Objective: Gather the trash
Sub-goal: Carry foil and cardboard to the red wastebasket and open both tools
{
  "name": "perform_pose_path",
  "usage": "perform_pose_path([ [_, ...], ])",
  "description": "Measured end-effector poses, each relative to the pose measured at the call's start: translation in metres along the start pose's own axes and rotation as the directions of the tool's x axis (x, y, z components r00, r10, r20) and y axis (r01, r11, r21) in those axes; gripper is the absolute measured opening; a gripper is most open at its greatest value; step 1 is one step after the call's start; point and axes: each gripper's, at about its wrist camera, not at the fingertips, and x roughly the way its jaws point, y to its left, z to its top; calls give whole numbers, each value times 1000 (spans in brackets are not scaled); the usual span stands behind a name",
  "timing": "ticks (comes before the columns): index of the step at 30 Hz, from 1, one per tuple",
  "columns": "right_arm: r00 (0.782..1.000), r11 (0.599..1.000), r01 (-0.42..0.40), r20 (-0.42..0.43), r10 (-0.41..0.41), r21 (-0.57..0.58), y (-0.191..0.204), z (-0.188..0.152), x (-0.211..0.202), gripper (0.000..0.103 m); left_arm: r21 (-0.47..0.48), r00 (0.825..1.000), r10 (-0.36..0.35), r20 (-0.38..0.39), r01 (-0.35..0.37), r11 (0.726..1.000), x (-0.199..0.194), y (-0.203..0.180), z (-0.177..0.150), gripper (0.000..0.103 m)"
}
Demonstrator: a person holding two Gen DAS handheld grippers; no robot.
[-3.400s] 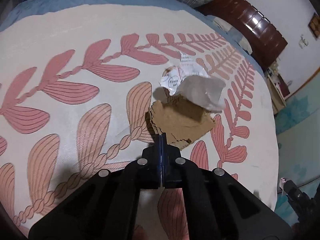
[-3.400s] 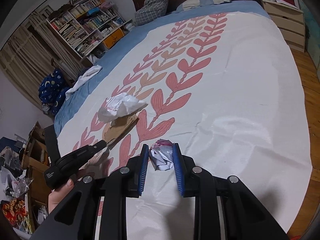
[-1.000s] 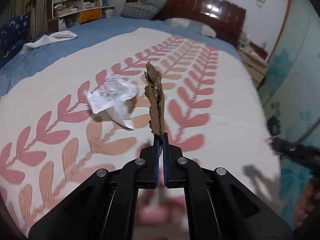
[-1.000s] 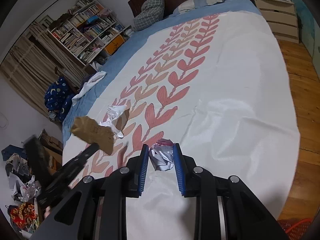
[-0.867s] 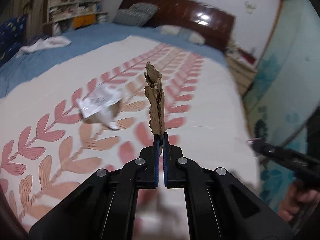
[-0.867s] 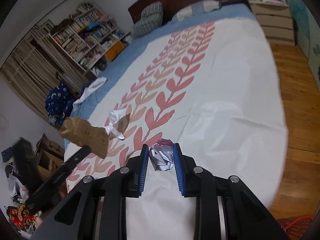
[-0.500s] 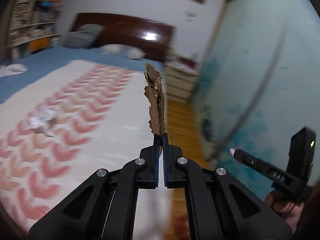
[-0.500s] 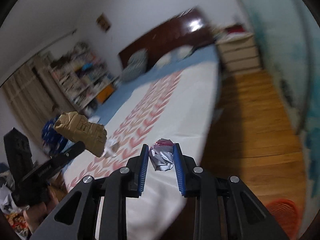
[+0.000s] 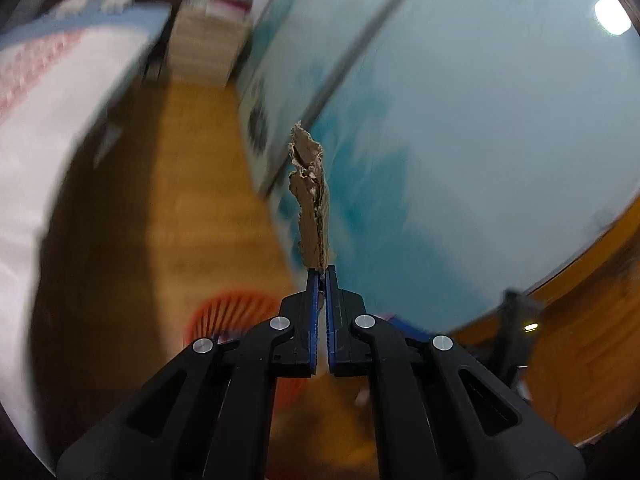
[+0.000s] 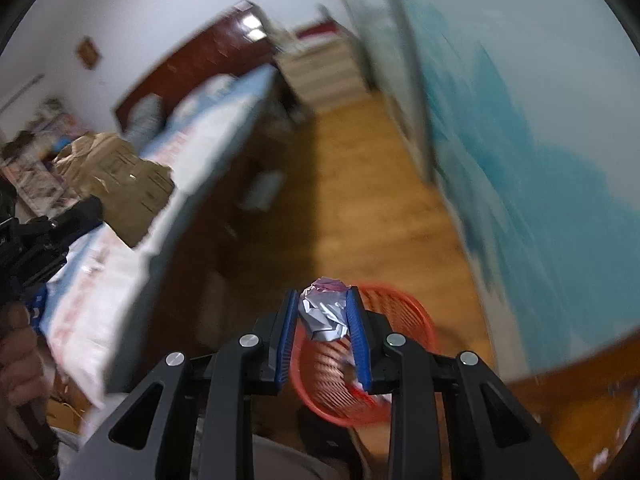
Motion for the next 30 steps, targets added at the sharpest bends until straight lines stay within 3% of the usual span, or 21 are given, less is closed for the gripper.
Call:
perform_pose_path([
  [1, 1000, 1000, 9, -15, -9, 8, -10, -5, 6, 26, 20, 994, 73, -81, -72, 997, 36, -6, -12, 3],
  [3, 999, 999, 12, -48, -10, 34, -24, -18, 24, 26, 64, 970, 154, -187, -144, 988, 81, -13, -30, 3],
  [6, 997, 999, 20, -75, -17, 38, -30, -27, 43, 26, 113, 938, 213, -275, -188, 976, 123, -13, -49, 3],
  [8, 996, 999, 23, -90, -19, 48, -29, -32, 52, 27, 148, 910, 276, -310, -241, 959, 137, -7, -53, 3],
  [12, 993, 998, 47, -107, -41, 51, -25, -26, 71, 28, 162, 888, 317, -332, -277, 947, 149, 4, -48, 3],
  [17, 994, 998, 45, -103, -40, 44, -17, -17, 98, 29, 190, 885, 334, -326, -285, 939, 152, 1, -52, 3],
  [21, 994, 998, 44, -100, -39, 47, -13, -13, 104, 34, 190, 878, 352, -323, -305, 933, 146, -1, -56, 5],
  [22, 995, 998, 44, -97, -39, 47, -11, -12, 104, 41, 188, 875, 362, -322, -315, 930, 147, 1, -55, 7],
  [23, 995, 998, 48, -93, -44, 45, -11, -12, 103, 46, 182, 875, 362, -322, -318, 931, 147, 3, -54, 16],
  [24, 995, 998, 53, -90, -49, 42, -11, -13, 103, 58, 162, 879, 351, -323, -314, 936, 145, 5, -54, 28],
  [27, 993, 996, 84, -87, -80, 43, -9, -14, 103, 64, 114, 883, 357, -304, -338, 934, 139, 13, -51, 53],
  [30, 993, 995, 94, -76, -91, 38, -7, -13, 100, 68, 85, 887, 359, -290, -350, 933, 133, 17, -50, 58],
])
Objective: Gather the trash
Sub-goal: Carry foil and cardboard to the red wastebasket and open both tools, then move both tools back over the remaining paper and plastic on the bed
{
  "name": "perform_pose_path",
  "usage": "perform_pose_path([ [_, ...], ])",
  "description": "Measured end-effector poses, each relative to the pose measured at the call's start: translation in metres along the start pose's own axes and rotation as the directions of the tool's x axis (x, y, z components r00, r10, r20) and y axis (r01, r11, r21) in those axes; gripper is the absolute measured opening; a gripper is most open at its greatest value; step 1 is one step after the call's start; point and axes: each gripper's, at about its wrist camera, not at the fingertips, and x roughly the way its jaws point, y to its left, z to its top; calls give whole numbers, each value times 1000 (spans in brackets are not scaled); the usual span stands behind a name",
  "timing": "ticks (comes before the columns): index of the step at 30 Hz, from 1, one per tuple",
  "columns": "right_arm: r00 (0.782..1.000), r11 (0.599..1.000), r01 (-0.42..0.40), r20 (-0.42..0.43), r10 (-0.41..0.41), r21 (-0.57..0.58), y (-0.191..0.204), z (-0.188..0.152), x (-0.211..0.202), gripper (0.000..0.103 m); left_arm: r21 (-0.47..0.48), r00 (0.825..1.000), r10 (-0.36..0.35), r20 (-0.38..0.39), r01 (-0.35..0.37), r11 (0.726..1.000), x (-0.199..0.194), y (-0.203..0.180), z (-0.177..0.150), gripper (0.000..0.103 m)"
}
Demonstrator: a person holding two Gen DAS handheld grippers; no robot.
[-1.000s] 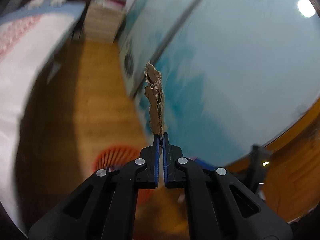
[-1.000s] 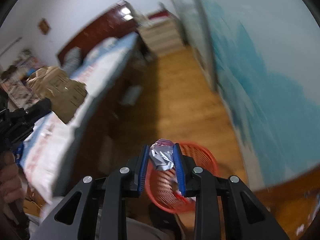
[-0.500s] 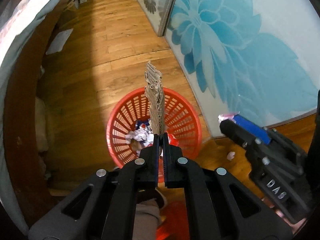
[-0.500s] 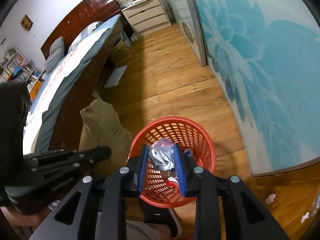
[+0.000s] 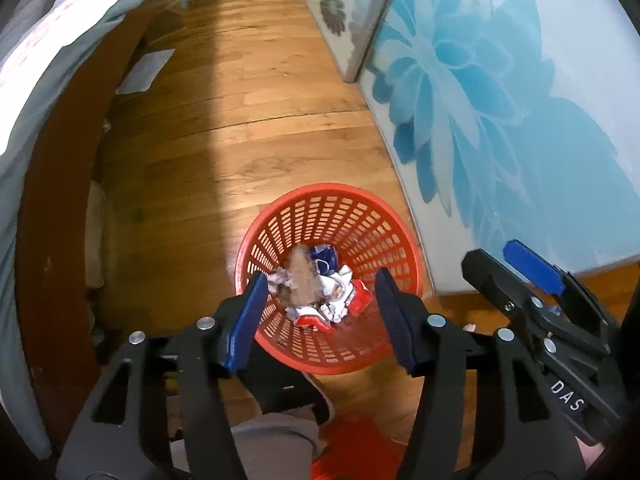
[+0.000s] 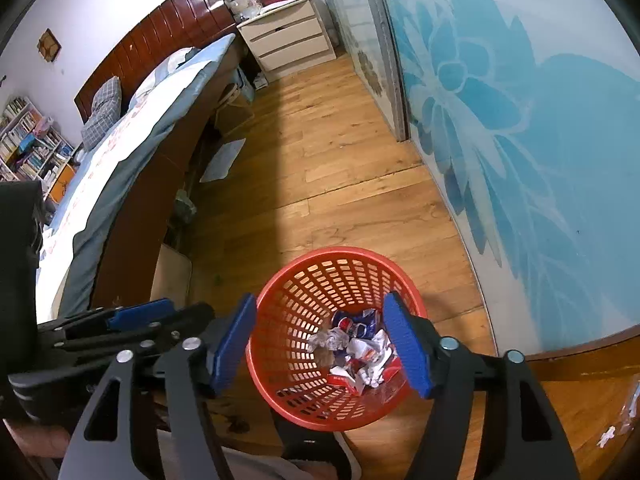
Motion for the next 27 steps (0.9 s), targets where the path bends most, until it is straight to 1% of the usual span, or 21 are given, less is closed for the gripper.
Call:
perform_pose_path([
  [3, 1000, 1000, 7, 13, -7, -9, 2, 1, -4, 68, -18, 999, 4, 35, -3, 1000, -8, 3, -2, 64],
  [5, 1000, 1000, 10, 26, -10, -12, 3, 2, -8, 67, -31, 998, 13, 58, -11, 999, -15, 5, -3, 64],
  [7, 999, 1000, 16, 39, -15, -23, 5, 3, -13, 68, -36, 995, 40, 92, -36, 999, -23, 7, -2, 64],
  [9, 998, 1000, 12, 54, -10, -29, 10, 5, -21, 68, -50, 987, 82, 139, -76, 996, -35, 11, -1, 64],
  [11, 997, 999, 1, 72, 1, -35, 14, 8, -30, 68, -90, 977, 93, 193, -76, 993, -54, 22, -2, 64],
  [12, 997, 999, -7, 78, 10, -37, 16, 10, -33, 68, -109, 971, 98, 216, -75, 991, -63, 29, -2, 66],
  [13, 996, 999, -19, 84, 22, -37, 18, 12, -37, 69, -140, 961, 107, 255, -73, 987, -80, 42, -3, 67],
  [15, 993, 998, -48, 104, 52, -40, 25, 17, -48, 72, -176, 944, 116, 309, -63, 982, -104, 61, -4, 75],
  [16, 991, 996, -72, 114, 76, -46, 32, 21, -54, 74, -202, 926, 143, 348, -75, 977, -124, 80, -5, 75],
  [17, 989, 994, -91, 115, 98, -59, 39, 25, -57, 74, -214, 915, 164, 370, -88, 973, -136, 92, -5, 76],
  [18, 987, 992, -101, 115, 109, -72, 45, 29, -59, 74, -227, 901, 185, 392, -100, 969, -150, 106, -6, 79],
  [19, 985, 989, -115, 115, 125, -92, 56, 36, -61, 74, -252, 881, 216, 420, -116, 961, -171, 131, -6, 81],
  [21, 980, 981, -153, 110, 166, -118, 78, 50, -63, 74, -296, 857, 256, 448, -128, 947, -196, 165, -7, 82],
  [22, 976, 975, -170, 112, 186, -139, 95, 60, -63, 74, -336, 835, 285, 470, -130, 933, -216, 197, -9, 82],
  [23, 974, 972, -179, 112, 197, -155, 108, 67, -64, 74, -363, 822, 303, 483, -128, 923, -226, 216, -11, 84],
  [24, 969, 962, -199, 109, 222, -185, 130, 77, -64, 74, -397, 805, 326, 495, -125, 909, -237, 239, -14, 86],
  [25, 962, 951, -228, 105, 254, -210, 154, 88, -64, 74, -442, 788, 355, 503, -119, 889, -248, 267, -19, 86],
  [26, 957, 944, -242, 104, 270, -225, 170, 94, -64, 74, -495, 777, 381, 502, -103, 863, -257, 298, -26, 87],
  [27, 949, 929, -266, 97, 299, -257, 198, 103, -63, 75, -530, 774, 391, 498, -85, 843, -263, 321, -31, 87],
])
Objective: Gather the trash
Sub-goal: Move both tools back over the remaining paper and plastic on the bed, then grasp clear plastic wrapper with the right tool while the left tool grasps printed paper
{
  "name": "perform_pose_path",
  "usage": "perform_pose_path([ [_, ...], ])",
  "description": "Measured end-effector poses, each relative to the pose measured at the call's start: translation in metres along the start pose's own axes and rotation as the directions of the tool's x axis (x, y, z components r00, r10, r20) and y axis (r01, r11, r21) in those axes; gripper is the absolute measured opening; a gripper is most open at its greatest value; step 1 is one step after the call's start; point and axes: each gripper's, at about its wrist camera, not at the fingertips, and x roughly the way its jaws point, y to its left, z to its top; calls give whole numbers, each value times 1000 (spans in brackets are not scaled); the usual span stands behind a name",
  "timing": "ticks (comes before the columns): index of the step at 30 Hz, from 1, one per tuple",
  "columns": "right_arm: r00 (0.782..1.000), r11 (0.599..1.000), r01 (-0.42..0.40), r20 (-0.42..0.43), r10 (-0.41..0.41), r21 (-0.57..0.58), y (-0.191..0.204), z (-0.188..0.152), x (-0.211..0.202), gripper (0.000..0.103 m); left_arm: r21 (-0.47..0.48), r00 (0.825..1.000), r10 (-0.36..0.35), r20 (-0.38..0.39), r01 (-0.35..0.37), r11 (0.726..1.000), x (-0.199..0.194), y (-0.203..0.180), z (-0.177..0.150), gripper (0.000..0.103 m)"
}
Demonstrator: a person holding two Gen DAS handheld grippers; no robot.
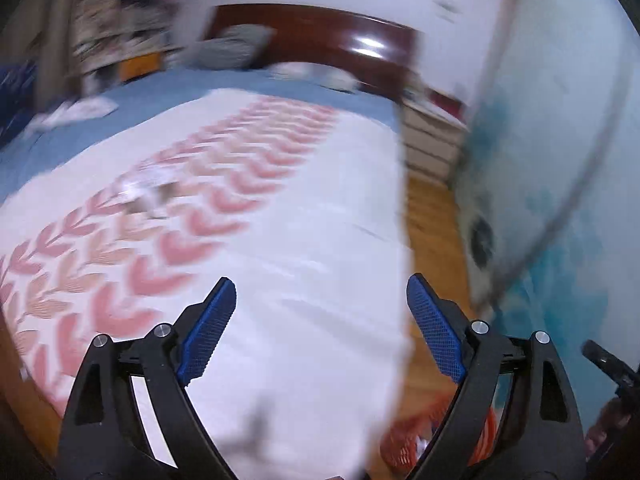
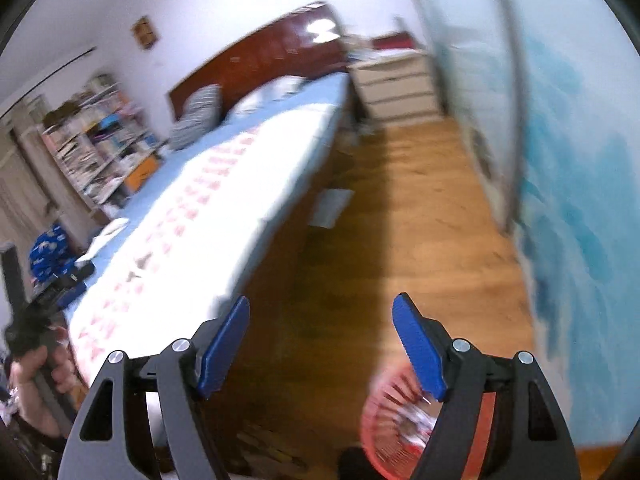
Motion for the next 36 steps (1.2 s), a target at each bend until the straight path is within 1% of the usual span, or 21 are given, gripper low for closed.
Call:
perform_pose_path([
  [1, 999, 999, -32, -5, 32, -20, 19, 11, 10, 75, -79, 1000, 17, 5, -17, 997, 4, 38, 12, 87],
  [3, 994, 992, -111, -29, 110, -61, 70, 36, 37, 76, -171, 999, 37, 7, -35, 985, 12, 79, 25, 87],
  [5, 978, 977, -201, -61, 197, -69, 115, 55, 64, 76, -272, 998, 58, 19, -51, 961, 20, 131, 40, 87],
  [6, 966, 966, -250, -88, 244, -59, 141, 65, 83, 77, -312, 998, 65, 25, -54, 948, 25, 158, 48, 88],
  [8, 946, 952, -303, -136, 294, -47, 183, 78, 118, 77, -351, 997, 66, 46, -46, 935, 36, 197, 53, 88],
  [10, 922, 936, -351, -192, 337, -41, 233, 89, 166, 77, -404, 998, 63, 29, -46, 913, 59, 233, 53, 88],
  [11, 912, 931, -363, -217, 348, -31, 249, 90, 181, 77, -440, 999, 48, 19, -34, 897, 72, 251, 51, 88],
  [12, 891, 923, -386, -261, 372, -1, 273, 91, 208, 77, -471, 999, 36, 12, -26, 882, 82, 265, 49, 88],
  [14, 861, 916, -399, -330, 387, 33, 312, 92, 257, 77, -528, 1000, 17, -7, -18, 849, 101, 288, 45, 88],
  [15, 857, 917, -398, -346, 382, 26, 329, 87, 272, 77, -547, 1000, 4, -7, -7, 837, 113, 296, 47, 88],
  [18, 838, 917, -400, -403, 367, 4, 378, 81, 329, 77, -544, 1000, -4, -11, -2, 839, 140, 306, 59, 88],
  [20, 828, 920, -392, -427, 363, 20, 401, 75, 362, 77, -550, 1000, -13, -18, 0, 835, 156, 312, 67, 88],
  [23, 822, 932, -359, -459, 337, 41, 427, 67, 410, 77, -544, 997, 23, -68, -56, 837, 180, 317, 77, 88],
  [25, 817, 936, -350, -481, 319, 27, 440, 59, 433, 77, -539, 993, 45, -106, -96, 837, 195, 323, 79, 88],
  [27, 809, 937, -350, -503, 304, 3, 448, 51, 455, 77, -561, 989, 40, -141, -113, 820, 210, 330, 79, 88],
  [29, 795, 932, -362, -525, 304, -9, 456, 41, 471, 76, -580, 986, 36, -165, -127, 804, 218, 336, 78, 88],
  [30, 786, 928, -371, -541, 298, -27, 462, 35, 478, 73, -582, 986, 32, -163, -122, 804, 221, 338, 79, 88],
  [32, 777, 919, -387, -564, 279, -79, 471, 25, 488, 69, -567, 986, 36, -166, -125, 814, 225, 340, 84, 88],
  [34, 769, 906, -404, -584, 259, -130, 482, 13, 497, 60, -562, 986, 33, -166, -122, 818, 226, 343, 87, 88],
  [35, 767, 892, -420, -590, 251, -167, 491, 7, 503, 58, -559, 985, 34, -169, -124, 820, 225, 343, 88, 88],
  [36, 773, 885, -421, -590, 235, -198, 496, 3, 507, 53, -558, 985, 33, -168, -123, 821, 226, 343, 88, 84],
])
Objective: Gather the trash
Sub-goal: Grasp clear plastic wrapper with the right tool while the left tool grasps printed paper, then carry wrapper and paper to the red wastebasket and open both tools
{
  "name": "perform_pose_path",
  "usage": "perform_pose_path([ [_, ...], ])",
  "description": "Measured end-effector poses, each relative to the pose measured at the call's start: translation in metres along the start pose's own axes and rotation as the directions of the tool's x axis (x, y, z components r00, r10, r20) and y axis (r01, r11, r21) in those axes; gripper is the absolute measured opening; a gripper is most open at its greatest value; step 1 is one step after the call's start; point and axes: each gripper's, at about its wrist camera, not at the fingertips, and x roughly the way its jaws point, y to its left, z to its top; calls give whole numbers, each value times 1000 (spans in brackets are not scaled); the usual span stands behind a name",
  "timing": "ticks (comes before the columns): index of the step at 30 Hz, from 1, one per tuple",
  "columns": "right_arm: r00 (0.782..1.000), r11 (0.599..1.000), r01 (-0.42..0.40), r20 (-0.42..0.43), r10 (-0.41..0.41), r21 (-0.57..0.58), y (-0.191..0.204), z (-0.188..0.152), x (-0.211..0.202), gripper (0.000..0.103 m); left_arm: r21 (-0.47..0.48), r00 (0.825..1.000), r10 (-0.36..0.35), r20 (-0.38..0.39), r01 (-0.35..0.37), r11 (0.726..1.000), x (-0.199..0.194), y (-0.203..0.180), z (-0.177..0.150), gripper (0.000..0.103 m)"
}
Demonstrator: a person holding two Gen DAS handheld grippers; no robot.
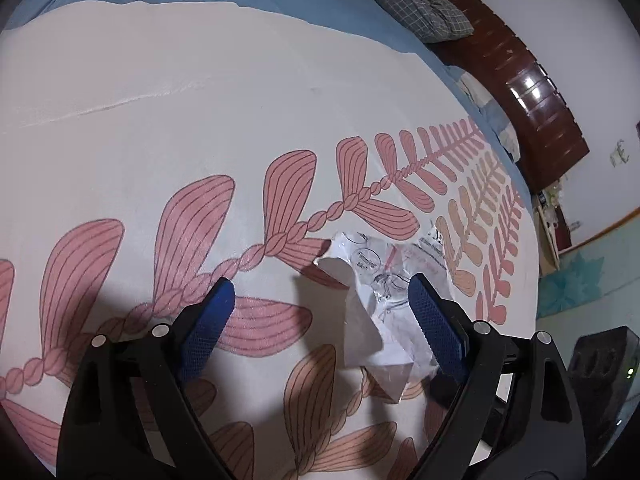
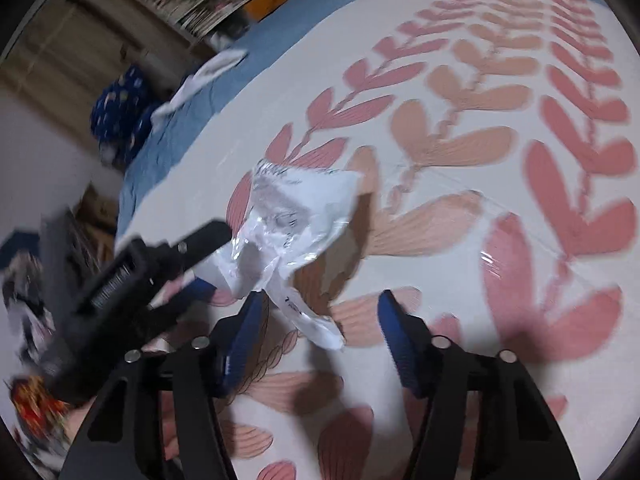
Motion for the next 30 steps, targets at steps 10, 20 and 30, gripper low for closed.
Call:
perform_pose_path([
  [10, 999, 990, 41, 14, -40, -135, 38, -9, 11, 3, 52, 996, -17, -83, 21, 998, 4, -7, -3, 9],
  [20, 991, 997, -52, 124, 59, -59, 27, -75, -111, 2, 117, 993, -81, -85, 91, 989, -79, -52, -69, 8],
  [30, 953, 1000, -26, 303, 30, -18, -24, -252, -333, 2, 360, 980, -166, -108, 194, 913, -208, -152, -244, 7],
])
